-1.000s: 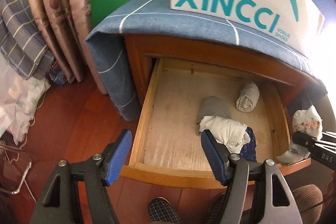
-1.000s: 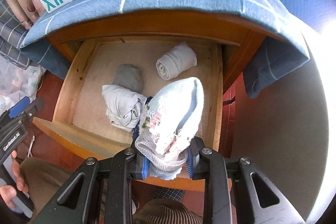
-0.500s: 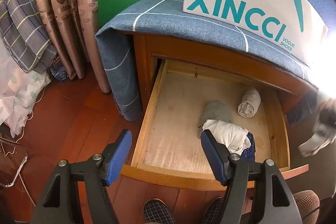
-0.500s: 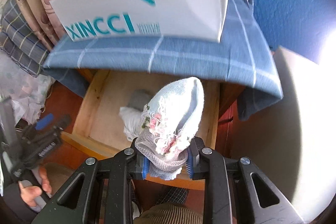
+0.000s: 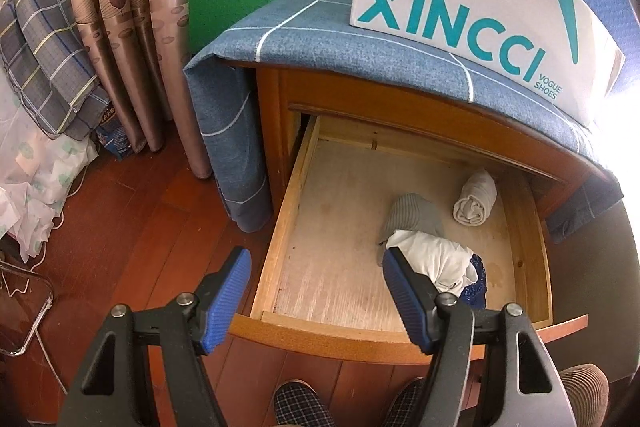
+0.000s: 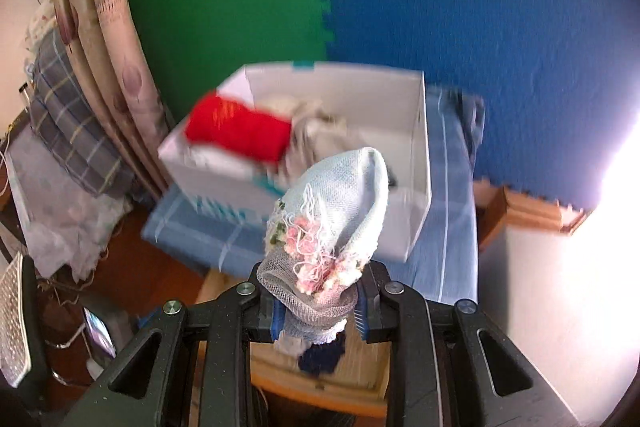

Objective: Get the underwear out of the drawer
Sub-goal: 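Carry the grey floral sock into the white box and open the right gripper, then move the open right gripper back down into the drawer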

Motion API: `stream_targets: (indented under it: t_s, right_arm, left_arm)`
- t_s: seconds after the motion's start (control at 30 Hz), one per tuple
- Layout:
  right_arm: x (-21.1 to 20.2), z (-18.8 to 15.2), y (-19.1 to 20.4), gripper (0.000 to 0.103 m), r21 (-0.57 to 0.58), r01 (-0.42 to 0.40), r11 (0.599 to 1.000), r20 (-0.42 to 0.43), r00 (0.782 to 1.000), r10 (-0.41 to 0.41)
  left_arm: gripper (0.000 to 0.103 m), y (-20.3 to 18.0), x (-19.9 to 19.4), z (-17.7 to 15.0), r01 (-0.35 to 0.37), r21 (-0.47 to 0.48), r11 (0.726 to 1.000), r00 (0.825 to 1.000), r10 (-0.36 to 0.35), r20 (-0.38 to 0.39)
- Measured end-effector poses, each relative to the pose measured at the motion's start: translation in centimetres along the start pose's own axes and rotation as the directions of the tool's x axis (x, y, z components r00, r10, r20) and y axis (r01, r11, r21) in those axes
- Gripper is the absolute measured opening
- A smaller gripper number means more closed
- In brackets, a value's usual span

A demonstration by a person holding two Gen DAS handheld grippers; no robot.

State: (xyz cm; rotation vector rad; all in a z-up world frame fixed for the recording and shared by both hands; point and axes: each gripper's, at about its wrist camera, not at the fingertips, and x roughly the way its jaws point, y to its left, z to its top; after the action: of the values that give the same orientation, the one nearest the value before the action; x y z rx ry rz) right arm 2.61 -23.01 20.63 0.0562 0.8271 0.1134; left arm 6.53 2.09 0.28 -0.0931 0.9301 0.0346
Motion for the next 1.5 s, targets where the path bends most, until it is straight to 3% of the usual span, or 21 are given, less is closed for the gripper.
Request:
stream_targets:
  t_s: [0.3,0.7,0.83,1.03,1.17,1.27,1.43,1.5]
  right_arm:
    - [0.8,5.6,0.6,0.025,0.003,0.068,0.998,0.062,0.996,-0.068]
    - [7.9,8.4,-0.6,0.025,0.003,0.149,0.989,-0.047,0.988,-0.149]
    - [10.3,8.9,-1.1,0.025,-0.030,0.223,0.974,-0.085,0.971,-0.225]
    - [14.1,7.9,-1.7,0.026,-0.075,0.231,0.970,-0.196,0.951,-0.241]
    - [15.1,7.1,-1.9,0.028,-0.070,0.210,0.975,-0.227,0.949,-0.220]
    - [15.2,6.9,-1.8,0.036,-0.075,0.199,0.977,-0.231,0.950,-0.211]
    - [13.5,7.2,-1.3,0.061,-0.087,0.199,0.976,-0.183,0.960,-0.212]
    - [12.4,7.6,-1.1,0.062,-0.101,0.208,0.973,-0.156,0.962,-0.222]
  left_arm:
    - [0.070,0.5,-0.1,0.0,0.025,-0.022,0.999,1.000,-0.025,0.007]
    - [0.070,1.1,0.3,0.1,0.053,-0.053,0.997,0.999,-0.053,0.002]
    - [0.070,1.3,0.3,0.2,0.063,-0.065,0.996,0.998,-0.063,0.005]
    - [0.070,1.4,0.3,0.1,0.077,-0.072,0.994,0.997,-0.077,0.010]
    - [0.070,1.4,0.3,0.1,0.081,-0.071,0.994,0.997,-0.081,0.012]
    - [0.070,1.4,0.4,0.1,0.084,-0.074,0.994,0.996,-0.084,0.013]
    - [0.070,1.3,0.4,0.1,0.084,-0.074,0.994,0.996,-0.084,0.012]
    - [0.070,1.4,0.4,0.1,0.083,-0.074,0.994,0.997,-0.082,0.011]
